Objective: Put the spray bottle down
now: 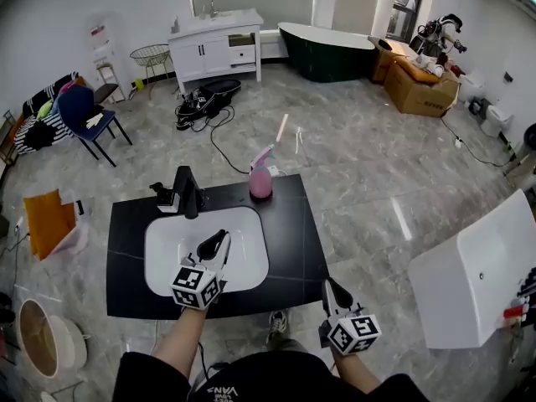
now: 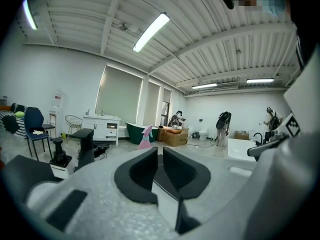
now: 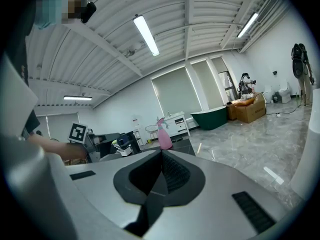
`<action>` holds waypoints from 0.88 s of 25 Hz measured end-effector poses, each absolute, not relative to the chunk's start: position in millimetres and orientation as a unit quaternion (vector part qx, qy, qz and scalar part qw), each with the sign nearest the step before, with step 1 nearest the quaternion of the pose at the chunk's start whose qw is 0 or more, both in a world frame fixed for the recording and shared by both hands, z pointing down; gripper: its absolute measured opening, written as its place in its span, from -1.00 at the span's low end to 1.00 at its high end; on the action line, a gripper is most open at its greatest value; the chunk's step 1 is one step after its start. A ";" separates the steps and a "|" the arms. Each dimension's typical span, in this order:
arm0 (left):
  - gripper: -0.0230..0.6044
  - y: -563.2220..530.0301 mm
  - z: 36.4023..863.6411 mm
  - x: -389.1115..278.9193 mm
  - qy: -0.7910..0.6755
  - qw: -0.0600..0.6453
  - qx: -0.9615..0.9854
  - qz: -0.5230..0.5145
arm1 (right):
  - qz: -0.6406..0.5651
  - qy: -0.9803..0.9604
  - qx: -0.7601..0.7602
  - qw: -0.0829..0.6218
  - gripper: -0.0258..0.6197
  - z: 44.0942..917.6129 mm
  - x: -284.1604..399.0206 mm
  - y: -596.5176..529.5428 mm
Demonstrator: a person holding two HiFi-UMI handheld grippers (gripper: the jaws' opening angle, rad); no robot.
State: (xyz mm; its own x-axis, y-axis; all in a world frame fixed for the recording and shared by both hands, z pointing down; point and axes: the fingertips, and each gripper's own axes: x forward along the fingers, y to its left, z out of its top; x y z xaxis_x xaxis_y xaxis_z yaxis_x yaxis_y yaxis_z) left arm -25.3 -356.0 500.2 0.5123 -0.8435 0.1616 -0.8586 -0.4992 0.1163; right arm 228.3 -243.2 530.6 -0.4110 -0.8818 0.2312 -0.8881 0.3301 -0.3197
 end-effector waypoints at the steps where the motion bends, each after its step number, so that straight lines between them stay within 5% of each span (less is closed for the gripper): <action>1: -0.81 -343.3 496.6 -30.8 -0.493 0.093 0.864 0.036 | 0.198 -0.817 0.542 0.009 -0.92 529.0 225.6 -237.0; 22: -0.89 -78.1 498.4 -136.2 -0.546 0.114 0.829 0.036 | 0.166 -0.844 0.510 0.023 -0.92 522.5 149.5 -88.7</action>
State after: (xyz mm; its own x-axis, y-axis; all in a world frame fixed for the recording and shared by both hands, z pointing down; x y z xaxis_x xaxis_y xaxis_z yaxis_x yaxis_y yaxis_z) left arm -136.2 -78.1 498.4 0.4020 -0.8970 0.1835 -0.9133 -0.3786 0.1500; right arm 149.5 -88.7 522.5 -0.4792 -0.8528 0.2073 -0.8679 0.4253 -0.2565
